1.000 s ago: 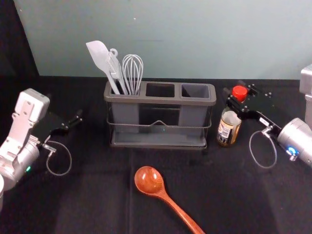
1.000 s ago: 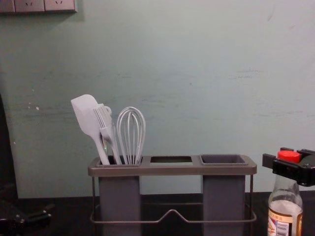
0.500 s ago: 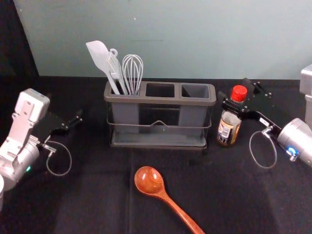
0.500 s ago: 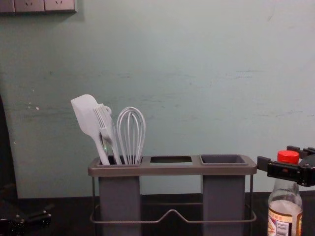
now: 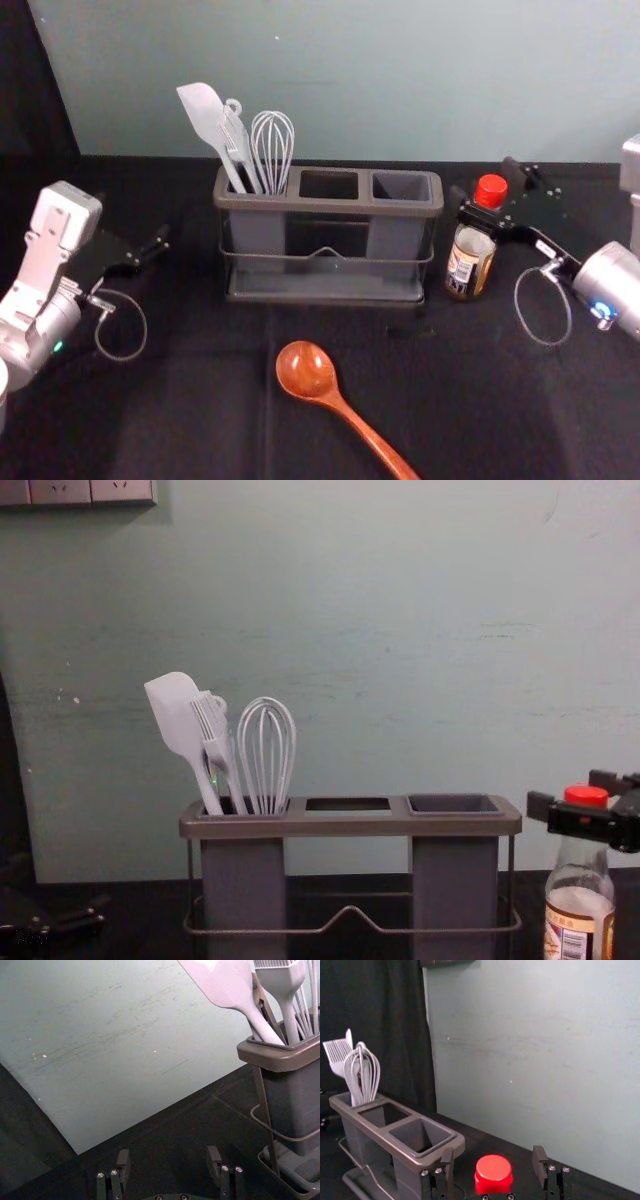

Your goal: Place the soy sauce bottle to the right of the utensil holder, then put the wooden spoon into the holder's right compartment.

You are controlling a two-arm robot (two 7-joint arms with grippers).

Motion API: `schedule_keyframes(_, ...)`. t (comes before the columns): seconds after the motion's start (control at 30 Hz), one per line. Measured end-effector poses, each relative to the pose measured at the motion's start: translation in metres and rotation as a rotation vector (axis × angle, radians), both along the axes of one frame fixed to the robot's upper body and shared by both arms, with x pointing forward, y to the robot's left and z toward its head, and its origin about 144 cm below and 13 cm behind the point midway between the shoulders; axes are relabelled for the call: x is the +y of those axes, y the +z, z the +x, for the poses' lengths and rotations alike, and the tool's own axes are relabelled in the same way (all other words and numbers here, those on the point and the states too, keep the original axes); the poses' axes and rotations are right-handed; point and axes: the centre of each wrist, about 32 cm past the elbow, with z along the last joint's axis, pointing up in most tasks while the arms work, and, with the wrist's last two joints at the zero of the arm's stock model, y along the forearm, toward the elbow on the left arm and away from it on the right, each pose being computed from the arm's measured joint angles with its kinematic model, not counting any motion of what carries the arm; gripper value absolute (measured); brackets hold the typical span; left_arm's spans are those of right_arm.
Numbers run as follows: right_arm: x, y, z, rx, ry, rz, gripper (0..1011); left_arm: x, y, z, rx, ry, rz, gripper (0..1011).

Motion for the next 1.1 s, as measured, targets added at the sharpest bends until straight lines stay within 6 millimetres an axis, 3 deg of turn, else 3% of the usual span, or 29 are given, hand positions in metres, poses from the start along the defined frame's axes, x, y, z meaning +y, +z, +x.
schedule_keyframes(0.43, -0.004, 0.033, -0.029, -0.120, -0.033, -0.030, 1004, 0.000, 0.000, 0.000, 0.000, 0.000, 0.000, 1005)
schedule_keyframes(0.67, -0.002, 0.057, -0.048, -0.149, 0.051, -0.026, 1004, 0.000, 0.000, 0.000, 0.000, 0.000, 0.000, 1005)
schedule_keyframes(1.1, 0.020, 0.076, -0.068, -0.096, 0.219, -0.027, 1004, 0.000, 0.000, 0.000, 0.000, 0.000, 0.000, 1005)
